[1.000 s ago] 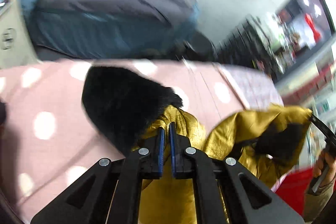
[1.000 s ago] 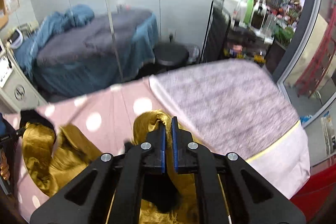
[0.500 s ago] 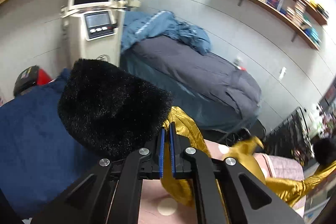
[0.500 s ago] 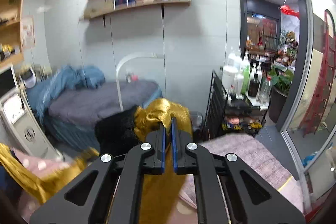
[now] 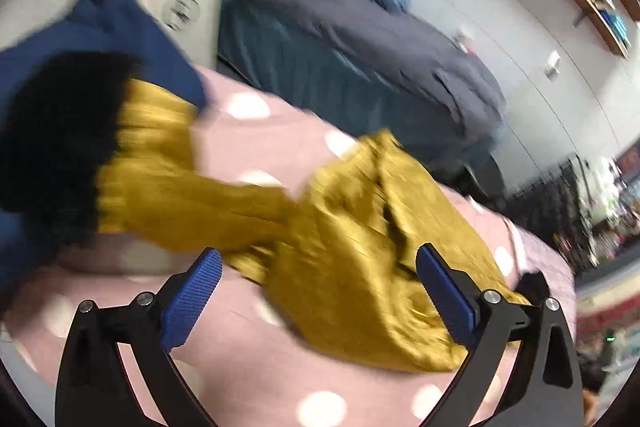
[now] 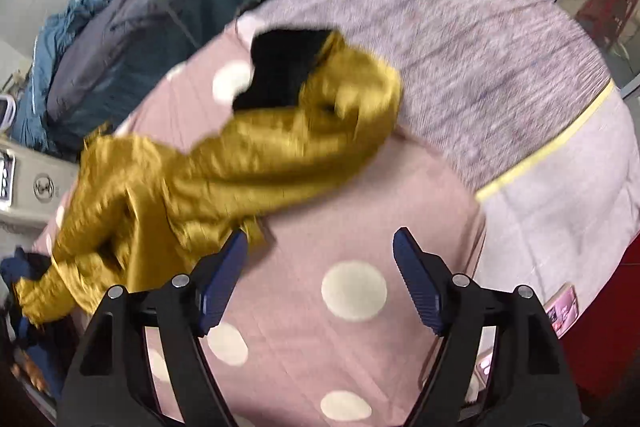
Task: Fold large clothes
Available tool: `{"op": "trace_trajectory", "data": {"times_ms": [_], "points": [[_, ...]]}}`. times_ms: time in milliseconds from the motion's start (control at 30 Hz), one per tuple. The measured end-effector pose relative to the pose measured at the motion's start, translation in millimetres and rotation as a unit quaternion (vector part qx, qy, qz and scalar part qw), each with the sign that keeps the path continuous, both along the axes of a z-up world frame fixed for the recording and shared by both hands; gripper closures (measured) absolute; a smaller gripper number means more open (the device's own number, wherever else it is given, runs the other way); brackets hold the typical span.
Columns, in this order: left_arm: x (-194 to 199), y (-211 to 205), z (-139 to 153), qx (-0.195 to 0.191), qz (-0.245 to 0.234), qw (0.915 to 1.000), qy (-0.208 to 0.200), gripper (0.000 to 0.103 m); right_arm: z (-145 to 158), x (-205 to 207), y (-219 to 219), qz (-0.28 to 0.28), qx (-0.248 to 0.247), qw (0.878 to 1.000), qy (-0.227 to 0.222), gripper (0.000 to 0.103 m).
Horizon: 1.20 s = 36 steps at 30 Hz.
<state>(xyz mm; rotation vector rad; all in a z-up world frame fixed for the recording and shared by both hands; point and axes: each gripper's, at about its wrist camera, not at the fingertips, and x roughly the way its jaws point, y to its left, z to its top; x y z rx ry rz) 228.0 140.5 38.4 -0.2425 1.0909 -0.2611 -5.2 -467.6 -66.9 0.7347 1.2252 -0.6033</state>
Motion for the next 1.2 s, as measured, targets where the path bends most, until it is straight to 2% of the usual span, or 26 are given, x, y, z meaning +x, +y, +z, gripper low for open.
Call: {"op": "trace_trajectory", "data": {"times_ms": [67, 200, 233, 300, 367, 400, 467, 567, 667, 700, 767, 833, 867, 900, 933, 1000, 1067, 1133, 1167, 1200], "points": [[9.2, -28.0, -15.6, -0.002, -0.038, 0.9992, 0.015, 0.007, -10.1, -3.4, 15.6, 0.018, 0.011, 1.000, 0.005, 0.028], [44.5, -98.6, -58.4, -0.003, -0.095, 0.9925, 0.076, 0.007, -11.3, -0.6, 40.4, 0.044, 0.014, 0.999, 0.002, 0.028], [49.3, -113.9, -70.2, 0.010, -0.108, 0.9902, 0.088, 0.007, -9.2, -0.6, 46.2, 0.051, 0.011, 0.999, 0.001, 0.028], [56.3, -148.0, -99.7, 0.071, -0.139, 0.9811, 0.114, 0.012, -4.7, -0.6, 56.7, 0.063, 0.005, 0.998, -0.005, 0.028], [53.5, -168.8, -117.4, 0.092, -0.166, 0.9732, 0.129, 0.057, -1.2, 2.4, 62.2, 0.079, -0.005, 0.997, -0.006, 0.028], [46.4, -177.0, -122.3, 0.100, -0.175, 0.9698, 0.137, 0.062, 0.8, 2.6, 67.1, 0.089, -0.013, 0.996, -0.003, 0.028], [30.7, -187.2, -119.5, 0.103, -0.203, 0.9657, 0.124, 0.087, 1.4, 4.4, 69.4, 0.099, -0.027, 0.995, 0.003, 0.028], [-7.3, -197.4, -97.8, 0.105, -0.264, 0.9547, 0.090, 0.092, 1.0, 5.8, 74.1, 0.112, -0.024, 0.993, 0.009, 0.028], [-61.0, -191.9, -58.4, 0.041, -0.323, 0.9426, 0.073, 0.094, -1.1, 11.6, 80.1, 0.122, 0.011, 0.992, -0.004, 0.028], [-75.9, -191.1, -52.1, 0.031, -0.339, 0.9379, 0.069, 0.094, -3.2, 15.3, 83.1, 0.121, 0.043, 0.992, -0.015, 0.028], [-115.7, -191.7, -31.5, 0.007, -0.381, 0.9222, 0.063, 0.095, -11.2, 22.1, 89.8, 0.116, 0.117, 0.986, -0.038, 0.028], [-163.9, -196.1, -13.5, -0.026, -0.444, 0.8934, 0.066, 0.095, -25.3, 29.6, 101.2, 0.109, 0.202, 0.972, -0.046, 0.023], [-179.4, -198.3, -7.6, -0.031, -0.463, 0.8837, 0.062, 0.095, -34.2, 31.9, 109.5, 0.106, 0.246, 0.963, -0.044, 0.023], [-203.9, -202.6, -0.7, -0.034, -0.495, 0.8663, 0.055, 0.095, -43.8, 32.3, 120.4, 0.099, 0.299, 0.948, -0.046, 0.023], [-222.1, -206.8, 3.4, -0.027, -0.519, 0.8529, 0.045, 0.095, -49.0, 31.0, 127.9, 0.093, 0.337, 0.935, -0.054, 0.023], [-245.4, -216.3, 7.9, -0.006, -0.548, 0.8359, 0.025, 0.095, -57.5, 24.4, 144.9, 0.080, 0.409, 0.907, -0.066, 0.023], [-253.7, -217.9, 1.9, -0.010, -0.558, 0.8287, 0.046, 0.094, -60.3, 15.1, 152.7, 0.076, 0.425, 0.900, -0.061, 0.024], [-260.0, -218.5, -3.3, -0.014, -0.566, 0.8221, 0.063, 0.094, -60.4, 4.0, 158.3, 0.091, 0.417, 0.903, -0.053, 0.051], [-267.4, -218.6, -6.8, -0.013, -0.572, 0.8171, 0.068, 0.093, -59.5, -2.1, 159.4, 0.095, 0.417, 0.902, -0.056, 0.081], [-266.7, -218.2, -10.0, -0.013, -0.577, 0.8135, 0.074, 0.092, -58.6, -10.6, 159.7, 0.096, 0.418, 0.901, -0.058, 0.091]]}}
